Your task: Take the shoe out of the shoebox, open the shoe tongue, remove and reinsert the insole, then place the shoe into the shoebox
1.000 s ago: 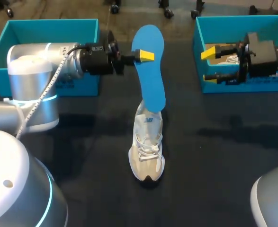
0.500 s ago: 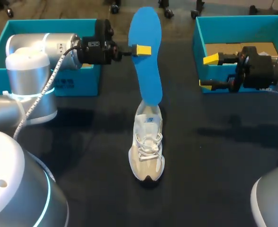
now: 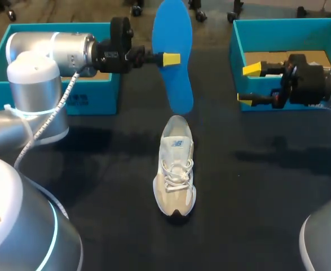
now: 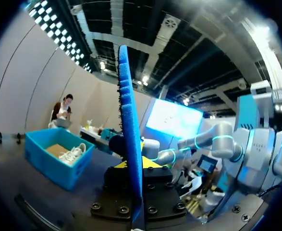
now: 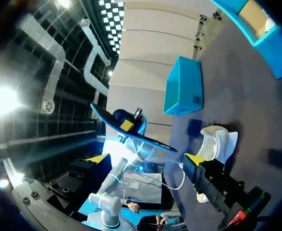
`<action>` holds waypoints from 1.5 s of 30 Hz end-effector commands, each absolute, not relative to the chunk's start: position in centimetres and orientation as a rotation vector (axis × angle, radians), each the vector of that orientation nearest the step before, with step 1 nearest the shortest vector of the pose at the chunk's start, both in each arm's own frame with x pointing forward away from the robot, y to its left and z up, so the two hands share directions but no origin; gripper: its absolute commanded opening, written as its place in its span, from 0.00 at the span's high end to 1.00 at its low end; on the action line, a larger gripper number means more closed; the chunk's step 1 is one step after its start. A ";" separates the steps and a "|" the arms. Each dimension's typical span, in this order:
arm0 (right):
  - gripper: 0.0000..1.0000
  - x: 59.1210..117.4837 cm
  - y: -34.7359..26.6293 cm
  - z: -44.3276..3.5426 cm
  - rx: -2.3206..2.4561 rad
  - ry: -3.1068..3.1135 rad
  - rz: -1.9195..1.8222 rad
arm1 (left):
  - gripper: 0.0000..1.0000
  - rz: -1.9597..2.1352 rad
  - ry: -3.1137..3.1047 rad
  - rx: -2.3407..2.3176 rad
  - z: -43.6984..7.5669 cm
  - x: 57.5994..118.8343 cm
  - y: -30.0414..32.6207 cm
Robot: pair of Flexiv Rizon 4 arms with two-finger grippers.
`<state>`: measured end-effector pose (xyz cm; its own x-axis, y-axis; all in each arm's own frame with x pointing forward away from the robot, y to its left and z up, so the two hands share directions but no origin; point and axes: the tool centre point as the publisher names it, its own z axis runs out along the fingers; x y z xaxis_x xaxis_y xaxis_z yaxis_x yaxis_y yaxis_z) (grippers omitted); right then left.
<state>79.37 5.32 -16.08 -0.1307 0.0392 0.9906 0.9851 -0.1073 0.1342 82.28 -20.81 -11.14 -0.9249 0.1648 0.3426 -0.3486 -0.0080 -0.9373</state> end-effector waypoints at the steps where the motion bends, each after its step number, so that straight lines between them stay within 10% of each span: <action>1: 0.00 79.4 5.5 -16.1 -1.250 -1.277 -1.375 | 1.00 2.150 -2.107 -0.197 -11.5 83.1 -20.8; 20: 0.00 79.4 5.5 -16.1 -1.250 -1.277 -1.375 | 1.00 2.274 -2.504 -1.119 -11.2 86.4 -20.6; 45: 0.00 79.3 5.8 -16.1 -1.260 -1.265 -1.368 | 1.00 2.383 -2.497 -1.179 -11.5 85.6 -21.2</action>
<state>79.40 5.46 -16.10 -0.1239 0.0335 0.9917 0.9860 -0.1081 0.1268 85.94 -21.10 -11.00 -0.7207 0.1081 -0.6848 0.6908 0.0274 -0.7226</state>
